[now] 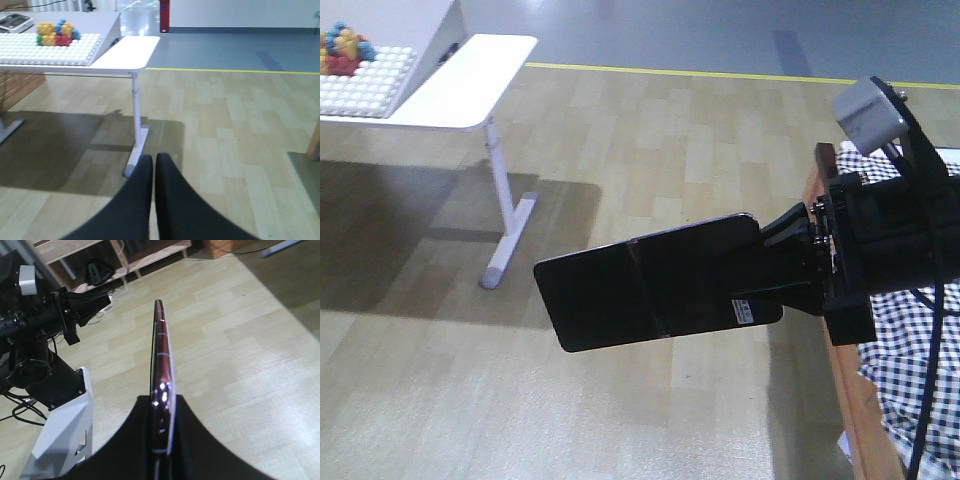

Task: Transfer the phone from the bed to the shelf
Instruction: 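Hold the phone raised while driving toward the white desk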

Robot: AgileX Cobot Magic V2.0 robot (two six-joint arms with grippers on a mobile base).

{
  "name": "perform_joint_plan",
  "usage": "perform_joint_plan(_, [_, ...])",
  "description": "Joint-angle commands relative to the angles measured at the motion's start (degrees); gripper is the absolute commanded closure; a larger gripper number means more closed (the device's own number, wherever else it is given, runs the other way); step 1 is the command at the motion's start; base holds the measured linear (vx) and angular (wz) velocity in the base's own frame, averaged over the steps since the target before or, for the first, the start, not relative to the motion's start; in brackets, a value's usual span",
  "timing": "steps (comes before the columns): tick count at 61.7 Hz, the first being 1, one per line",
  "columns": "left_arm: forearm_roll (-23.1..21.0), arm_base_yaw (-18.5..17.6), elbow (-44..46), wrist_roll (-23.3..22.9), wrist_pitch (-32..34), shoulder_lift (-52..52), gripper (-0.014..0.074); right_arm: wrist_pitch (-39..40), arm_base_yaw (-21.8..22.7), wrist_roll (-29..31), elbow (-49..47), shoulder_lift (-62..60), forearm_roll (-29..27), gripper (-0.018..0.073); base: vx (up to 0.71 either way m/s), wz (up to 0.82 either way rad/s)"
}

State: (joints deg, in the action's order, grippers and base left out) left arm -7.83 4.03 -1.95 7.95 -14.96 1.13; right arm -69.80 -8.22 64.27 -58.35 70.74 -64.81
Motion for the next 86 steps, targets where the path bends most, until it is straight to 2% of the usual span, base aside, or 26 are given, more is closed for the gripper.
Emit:
perform_joint_plan(1, [-0.5, -0.3, -0.2, -0.2, 4.1, 0.3, 0.0596, -3.6, 0.0, 0.2, -1.6, -1.6, -5.0, 0.0561, 0.14, -0.32])
perform_joint_plan(41, [-0.5, -0.3, -0.2, -0.2, 4.1, 0.3, 0.0596, -3.6, 0.0, 0.2, -1.6, -1.6, -5.0, 0.0561, 0.11, -0.21])
perform_joint_plan(86, [-0.5, -0.3, -0.2, -0.2, 4.1, 0.3, 0.0596, -3.6, 0.0, 0.2, -1.6, -1.6, -5.0, 0.0561, 0.14, 0.06])
